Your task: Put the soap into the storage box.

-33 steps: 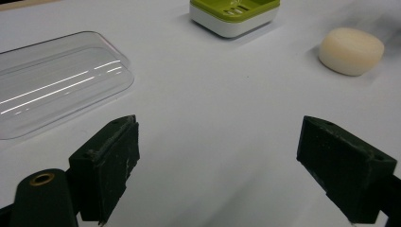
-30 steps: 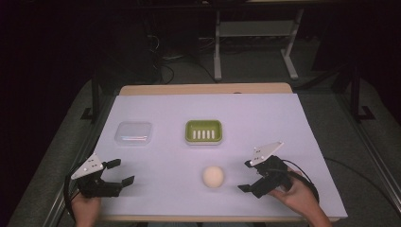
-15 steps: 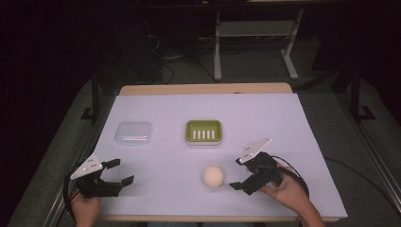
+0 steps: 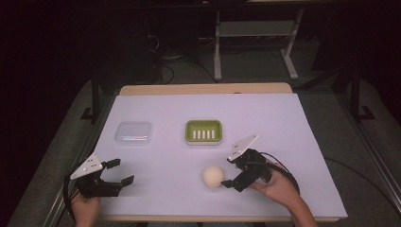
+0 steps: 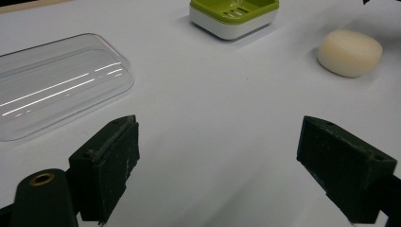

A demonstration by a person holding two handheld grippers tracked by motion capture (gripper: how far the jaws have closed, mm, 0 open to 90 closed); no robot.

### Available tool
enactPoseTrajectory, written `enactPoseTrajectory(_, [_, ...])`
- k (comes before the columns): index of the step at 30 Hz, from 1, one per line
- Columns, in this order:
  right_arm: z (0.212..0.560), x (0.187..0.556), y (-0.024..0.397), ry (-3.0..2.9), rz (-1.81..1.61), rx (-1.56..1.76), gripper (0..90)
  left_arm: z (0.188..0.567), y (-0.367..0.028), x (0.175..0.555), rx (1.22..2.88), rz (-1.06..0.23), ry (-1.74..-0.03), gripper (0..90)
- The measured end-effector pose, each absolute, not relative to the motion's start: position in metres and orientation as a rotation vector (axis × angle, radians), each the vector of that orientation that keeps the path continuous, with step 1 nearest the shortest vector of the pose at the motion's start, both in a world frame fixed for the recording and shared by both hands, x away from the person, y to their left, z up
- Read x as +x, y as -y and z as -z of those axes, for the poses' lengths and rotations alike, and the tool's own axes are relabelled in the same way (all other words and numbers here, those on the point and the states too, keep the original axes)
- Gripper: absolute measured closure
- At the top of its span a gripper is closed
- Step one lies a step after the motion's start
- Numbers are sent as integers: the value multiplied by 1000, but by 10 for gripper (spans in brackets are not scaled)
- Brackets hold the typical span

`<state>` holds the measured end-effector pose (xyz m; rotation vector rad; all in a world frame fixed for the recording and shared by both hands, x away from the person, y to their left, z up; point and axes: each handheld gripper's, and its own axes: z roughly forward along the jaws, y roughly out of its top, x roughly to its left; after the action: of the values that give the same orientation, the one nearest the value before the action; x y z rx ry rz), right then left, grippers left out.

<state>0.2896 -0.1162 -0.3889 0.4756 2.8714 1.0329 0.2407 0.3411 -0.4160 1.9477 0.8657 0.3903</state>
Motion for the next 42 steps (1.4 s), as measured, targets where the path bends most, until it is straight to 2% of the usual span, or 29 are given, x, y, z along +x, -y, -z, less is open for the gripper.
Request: enactPoseTrajectory(42, [414,305,75,-2954,-901,450,146,416,-341,241,1940,-383,-869,133])
